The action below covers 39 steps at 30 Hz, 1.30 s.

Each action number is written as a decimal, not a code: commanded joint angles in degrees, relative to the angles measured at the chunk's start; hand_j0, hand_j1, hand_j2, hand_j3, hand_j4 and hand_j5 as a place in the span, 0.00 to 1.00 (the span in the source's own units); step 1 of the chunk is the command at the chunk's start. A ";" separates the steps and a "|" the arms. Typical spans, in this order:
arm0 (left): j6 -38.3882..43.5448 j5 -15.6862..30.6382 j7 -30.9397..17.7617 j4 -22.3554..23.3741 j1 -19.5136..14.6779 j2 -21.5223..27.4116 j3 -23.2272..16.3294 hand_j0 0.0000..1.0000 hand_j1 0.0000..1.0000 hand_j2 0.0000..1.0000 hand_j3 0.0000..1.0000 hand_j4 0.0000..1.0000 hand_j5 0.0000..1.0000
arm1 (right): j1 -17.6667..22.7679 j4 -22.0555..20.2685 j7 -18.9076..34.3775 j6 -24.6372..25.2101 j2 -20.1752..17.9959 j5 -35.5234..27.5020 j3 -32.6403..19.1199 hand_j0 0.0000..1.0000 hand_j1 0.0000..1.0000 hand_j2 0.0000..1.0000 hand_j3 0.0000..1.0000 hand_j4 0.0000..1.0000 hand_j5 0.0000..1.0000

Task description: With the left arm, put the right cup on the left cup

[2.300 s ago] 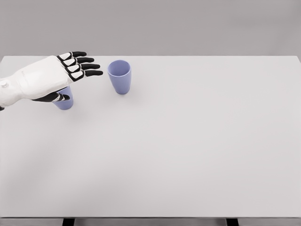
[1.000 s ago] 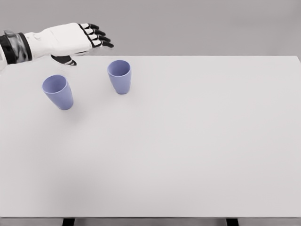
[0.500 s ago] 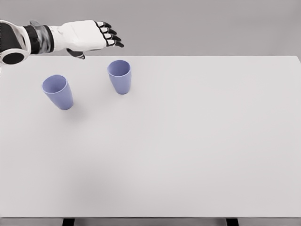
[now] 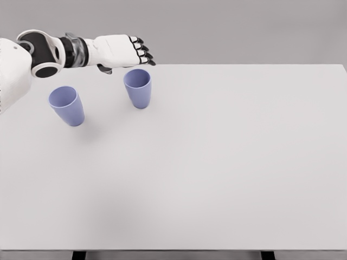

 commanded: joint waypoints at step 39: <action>0.07 -2.77 -3.39 6.87 2.64 -7.15 0.34 1.00 1.00 1.00 1.00 1.00 1.00 | 0.00 -0.05 0.03 0.00 0.00 -0.04 -0.01 1.00 1.00 1.00 1.00 1.00 1.00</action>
